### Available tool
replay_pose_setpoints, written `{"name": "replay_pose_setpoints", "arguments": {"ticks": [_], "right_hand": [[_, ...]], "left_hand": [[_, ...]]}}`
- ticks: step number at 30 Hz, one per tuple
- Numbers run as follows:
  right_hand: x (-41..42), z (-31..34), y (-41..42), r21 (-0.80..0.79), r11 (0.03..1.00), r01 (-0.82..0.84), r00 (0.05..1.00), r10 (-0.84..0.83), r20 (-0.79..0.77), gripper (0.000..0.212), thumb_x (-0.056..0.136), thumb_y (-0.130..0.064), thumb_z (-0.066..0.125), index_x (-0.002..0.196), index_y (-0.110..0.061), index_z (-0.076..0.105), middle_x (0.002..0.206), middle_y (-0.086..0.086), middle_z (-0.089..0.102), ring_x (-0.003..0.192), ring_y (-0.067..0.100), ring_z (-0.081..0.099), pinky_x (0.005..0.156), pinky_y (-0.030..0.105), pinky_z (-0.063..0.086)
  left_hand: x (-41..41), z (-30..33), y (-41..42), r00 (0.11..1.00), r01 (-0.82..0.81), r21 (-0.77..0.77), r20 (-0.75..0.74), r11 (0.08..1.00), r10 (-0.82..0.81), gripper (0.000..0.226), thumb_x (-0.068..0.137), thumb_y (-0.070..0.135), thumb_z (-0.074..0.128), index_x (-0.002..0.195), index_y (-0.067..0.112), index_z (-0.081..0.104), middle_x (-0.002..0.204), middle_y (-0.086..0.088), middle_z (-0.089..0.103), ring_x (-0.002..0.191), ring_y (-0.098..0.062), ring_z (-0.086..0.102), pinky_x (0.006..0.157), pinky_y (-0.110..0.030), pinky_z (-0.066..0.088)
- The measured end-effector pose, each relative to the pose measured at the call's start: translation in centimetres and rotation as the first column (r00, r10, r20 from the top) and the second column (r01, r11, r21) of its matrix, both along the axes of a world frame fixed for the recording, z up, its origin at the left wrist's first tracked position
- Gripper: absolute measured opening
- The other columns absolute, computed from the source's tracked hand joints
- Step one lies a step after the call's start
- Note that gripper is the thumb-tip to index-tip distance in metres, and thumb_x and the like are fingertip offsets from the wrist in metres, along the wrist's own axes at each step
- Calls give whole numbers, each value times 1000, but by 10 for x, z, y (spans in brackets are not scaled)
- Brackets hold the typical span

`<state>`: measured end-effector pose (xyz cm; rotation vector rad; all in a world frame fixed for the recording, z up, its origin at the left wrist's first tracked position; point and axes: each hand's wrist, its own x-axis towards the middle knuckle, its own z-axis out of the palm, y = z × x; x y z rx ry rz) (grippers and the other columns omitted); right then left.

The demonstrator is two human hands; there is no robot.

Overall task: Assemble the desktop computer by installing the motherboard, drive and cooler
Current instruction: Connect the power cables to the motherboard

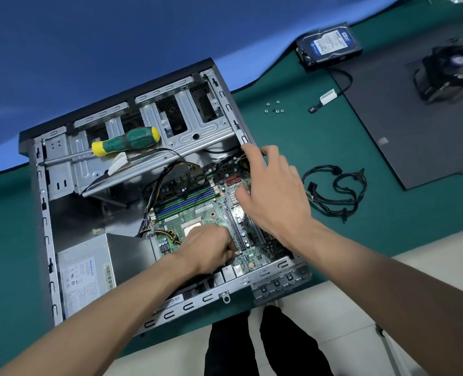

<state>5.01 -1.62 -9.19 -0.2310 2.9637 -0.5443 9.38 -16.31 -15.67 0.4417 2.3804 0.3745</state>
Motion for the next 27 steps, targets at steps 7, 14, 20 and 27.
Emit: {"name": "replay_pose_setpoints", "arguments": {"ticks": [7, 14, 20, 27], "right_hand": [[0, 0, 0, 16, 1000, -5, 1000, 5, -7, 52, 86, -27, 52, 134, -18, 33, 117, 9, 43, 93, 27, 45, 81, 39, 35], [0, -1, 0, 19, 1000, -2, 1000, 2, -9, 53, 86, -27, 51, 134, -18, 33, 117, 10, 44, 93, 28, 45, 81, 39, 36], [0, -1, -1, 22, 1000, -3, 1000, 3, -10, 54, 86, -28, 51, 135, -18, 32, 118, 10, 44, 95, 28, 46, 82, 39, 36], [0, -1, -1, 19, 1000, -2, 1000, 2, -6, 53, 86, -27, 51, 135, -19, 32, 117, 10, 44, 94, 28, 46, 81, 39, 35]], "left_hand": [[3, 4, 4, 999, 10, -66, -35, 998, -12, 19, 85, 16, 55, 90, 16, 73, 84, 1, 72, 78, -17, 66, 77, -27, 54], [3, 5, 4, 1000, 3, -77, -28, 997, -5, 22, 85, 16, 53, 95, 16, 73, 91, 1, 73, 84, -18, 66, 79, -30, 54], [2, 4, 5, 1000, -1, -59, -18, 998, 0, 19, 88, 16, 57, 94, 19, 74, 90, 3, 73, 81, -15, 66, 77, -28, 54], [3, 2, 7, 999, 32, -85, -23, 996, -34, 19, 88, 20, 55, 95, 14, 73, 90, -3, 72, 83, -22, 67, 75, -33, 55]]}}
